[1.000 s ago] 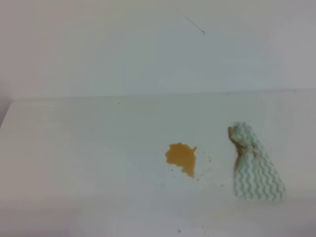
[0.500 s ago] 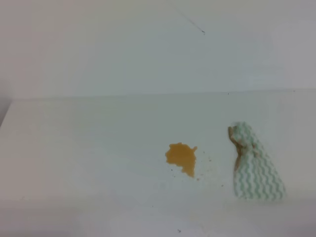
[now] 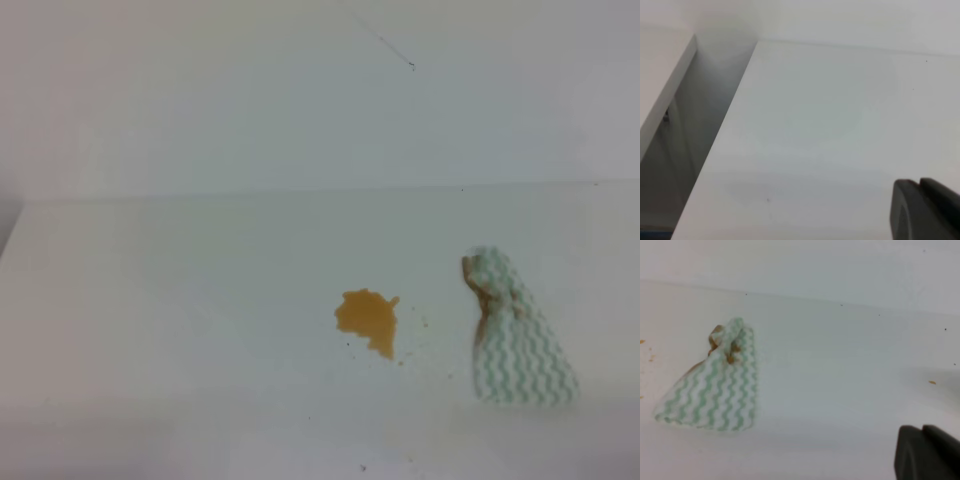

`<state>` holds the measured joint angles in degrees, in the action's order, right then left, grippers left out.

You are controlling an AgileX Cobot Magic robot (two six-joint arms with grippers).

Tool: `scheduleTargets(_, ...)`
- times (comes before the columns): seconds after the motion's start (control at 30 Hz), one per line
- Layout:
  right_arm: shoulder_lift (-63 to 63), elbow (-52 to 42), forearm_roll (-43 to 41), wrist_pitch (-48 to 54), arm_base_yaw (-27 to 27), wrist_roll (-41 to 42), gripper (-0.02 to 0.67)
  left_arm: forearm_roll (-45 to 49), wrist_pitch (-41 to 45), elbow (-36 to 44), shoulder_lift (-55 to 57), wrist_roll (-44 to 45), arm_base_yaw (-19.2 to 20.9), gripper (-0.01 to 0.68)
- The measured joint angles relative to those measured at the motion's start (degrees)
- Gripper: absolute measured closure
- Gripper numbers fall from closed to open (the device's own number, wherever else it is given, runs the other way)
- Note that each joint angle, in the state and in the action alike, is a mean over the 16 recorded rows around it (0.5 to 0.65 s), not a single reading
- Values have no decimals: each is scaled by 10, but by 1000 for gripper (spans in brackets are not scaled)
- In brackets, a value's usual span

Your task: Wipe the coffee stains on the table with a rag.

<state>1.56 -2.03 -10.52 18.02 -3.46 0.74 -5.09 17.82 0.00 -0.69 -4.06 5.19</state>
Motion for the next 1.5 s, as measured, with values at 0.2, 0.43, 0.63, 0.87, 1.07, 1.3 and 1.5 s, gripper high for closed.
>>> scheduleTargets(0.2,0,0,0,0,0,0,652,0,0,0,-3,0,0,675)
scheduleTargets(0.43,0,0,0,0,0,0,652,0,0,0,-5,0,0,675)
scheduleTargets(0.63,0,0,0,0,0,0,652,0,0,0,-6,0,0,675)
scheduleTargets(0.87,0,0,0,0,0,0,652,0,0,0,-7,0,0,675)
scheduleTargets(1.07,0,0,-4,-4,0,3,652,0,0,0,-7,0,0,675)
scheduleTargets(1.3,-1,1,15,-73,0,-5,652,0,0,1,-8,0,0,675)
scheduleTargets(1.5,-1,1,72,-215,0,-44,652,0,0,4,-8,0,0,675)
